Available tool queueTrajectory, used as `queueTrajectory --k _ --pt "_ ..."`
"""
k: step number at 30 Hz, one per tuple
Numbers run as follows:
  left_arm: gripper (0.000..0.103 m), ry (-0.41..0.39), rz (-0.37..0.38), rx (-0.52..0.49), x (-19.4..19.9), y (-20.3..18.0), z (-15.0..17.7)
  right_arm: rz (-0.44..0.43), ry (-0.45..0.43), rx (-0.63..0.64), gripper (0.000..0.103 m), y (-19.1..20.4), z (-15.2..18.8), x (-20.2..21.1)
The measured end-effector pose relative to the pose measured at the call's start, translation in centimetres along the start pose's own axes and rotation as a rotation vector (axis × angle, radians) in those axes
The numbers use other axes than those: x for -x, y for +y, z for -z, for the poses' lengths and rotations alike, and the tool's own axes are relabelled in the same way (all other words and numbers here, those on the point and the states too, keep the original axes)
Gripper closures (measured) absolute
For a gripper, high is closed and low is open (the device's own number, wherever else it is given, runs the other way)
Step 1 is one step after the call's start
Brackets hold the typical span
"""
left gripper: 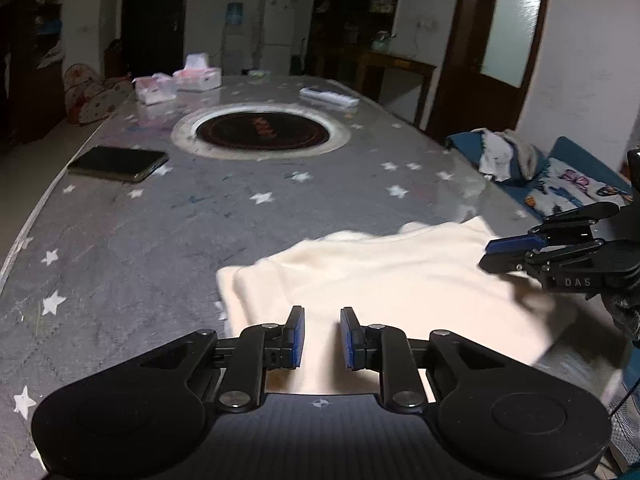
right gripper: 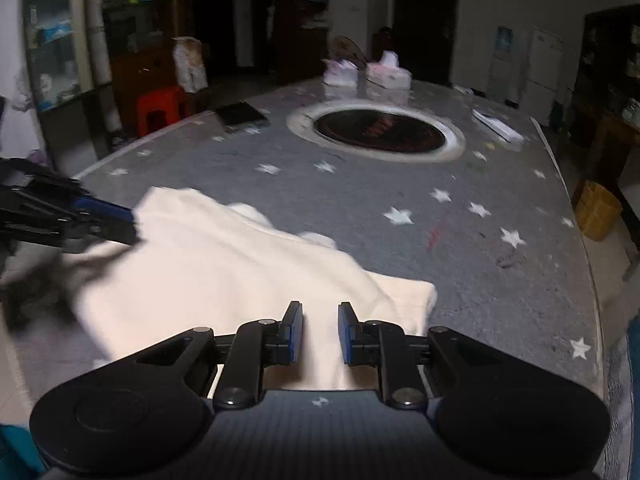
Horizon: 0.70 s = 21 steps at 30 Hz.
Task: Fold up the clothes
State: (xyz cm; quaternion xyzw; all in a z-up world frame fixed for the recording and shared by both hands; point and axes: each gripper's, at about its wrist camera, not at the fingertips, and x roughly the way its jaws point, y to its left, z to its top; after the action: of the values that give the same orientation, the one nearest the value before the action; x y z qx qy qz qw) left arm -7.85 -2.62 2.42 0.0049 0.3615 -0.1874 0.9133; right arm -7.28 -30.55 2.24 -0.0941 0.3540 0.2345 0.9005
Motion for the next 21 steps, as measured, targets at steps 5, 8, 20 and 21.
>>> queueTrajectory --k 5,8,20,21 --pt "0.08 0.001 -0.001 0.042 0.0 1.1 -0.3 0.037 -0.021 -0.071 0.085 -1.7 -0.4 -0.3" --pt "0.081 -0.018 -0.001 0.037 -0.3 0.8 -1.2 0.013 -0.039 -0.065 0.085 -1.0 -1.0 -0.6" --pt "0.069 -0.017 -0.047 0.051 -1.4 0.7 -1.8 0.026 -0.029 -0.083 0.075 -0.4 -1.6 -2.2" --pt "0.067 -0.018 -0.047 0.055 -1.2 0.6 -1.7 0.028 -0.032 -0.088 0.071 -0.4 -1.6 -2.1"
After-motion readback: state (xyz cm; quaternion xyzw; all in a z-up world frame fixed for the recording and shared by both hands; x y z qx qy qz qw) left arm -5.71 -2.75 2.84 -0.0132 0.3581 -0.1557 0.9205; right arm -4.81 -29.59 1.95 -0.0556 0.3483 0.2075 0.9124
